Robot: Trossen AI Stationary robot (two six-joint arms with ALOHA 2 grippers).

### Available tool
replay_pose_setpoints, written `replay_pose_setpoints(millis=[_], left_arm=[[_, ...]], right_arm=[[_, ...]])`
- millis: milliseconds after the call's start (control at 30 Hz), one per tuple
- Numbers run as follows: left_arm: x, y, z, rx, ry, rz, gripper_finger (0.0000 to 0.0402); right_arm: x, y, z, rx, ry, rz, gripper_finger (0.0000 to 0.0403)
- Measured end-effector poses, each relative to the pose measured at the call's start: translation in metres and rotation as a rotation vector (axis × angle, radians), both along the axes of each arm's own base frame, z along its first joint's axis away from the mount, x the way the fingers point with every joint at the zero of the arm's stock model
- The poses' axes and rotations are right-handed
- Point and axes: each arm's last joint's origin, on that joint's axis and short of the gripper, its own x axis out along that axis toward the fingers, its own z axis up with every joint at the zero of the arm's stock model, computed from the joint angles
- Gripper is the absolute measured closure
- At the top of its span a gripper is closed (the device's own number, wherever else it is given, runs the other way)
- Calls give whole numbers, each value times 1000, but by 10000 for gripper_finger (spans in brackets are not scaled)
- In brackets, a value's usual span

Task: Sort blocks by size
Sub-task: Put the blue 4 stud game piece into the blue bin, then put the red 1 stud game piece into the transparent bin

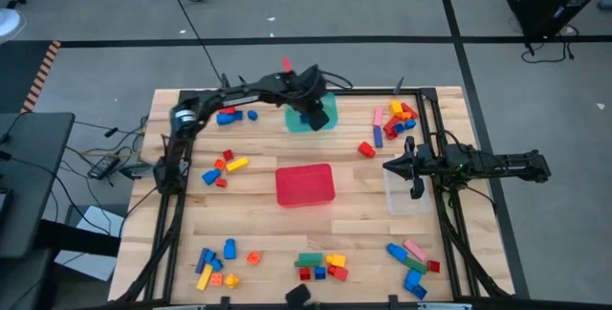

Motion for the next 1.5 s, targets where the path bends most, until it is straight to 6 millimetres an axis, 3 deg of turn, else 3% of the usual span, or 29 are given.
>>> replay_pose_setpoints(millis=[167,500,900,1500], left_arm=[[13,6,-13,-57,3,43,286],[10,9,-16,-93,14,90,280],[8,17,-16,-98,-7,126,211],[8,16,-13,-89,-7,111,208]], right_arm=[[0,0,0,0,0,0,371],[0,0,0,0,0,0,375],[0,0,0,0,0,0,376],[0,0,0,0,0,-1,375]])
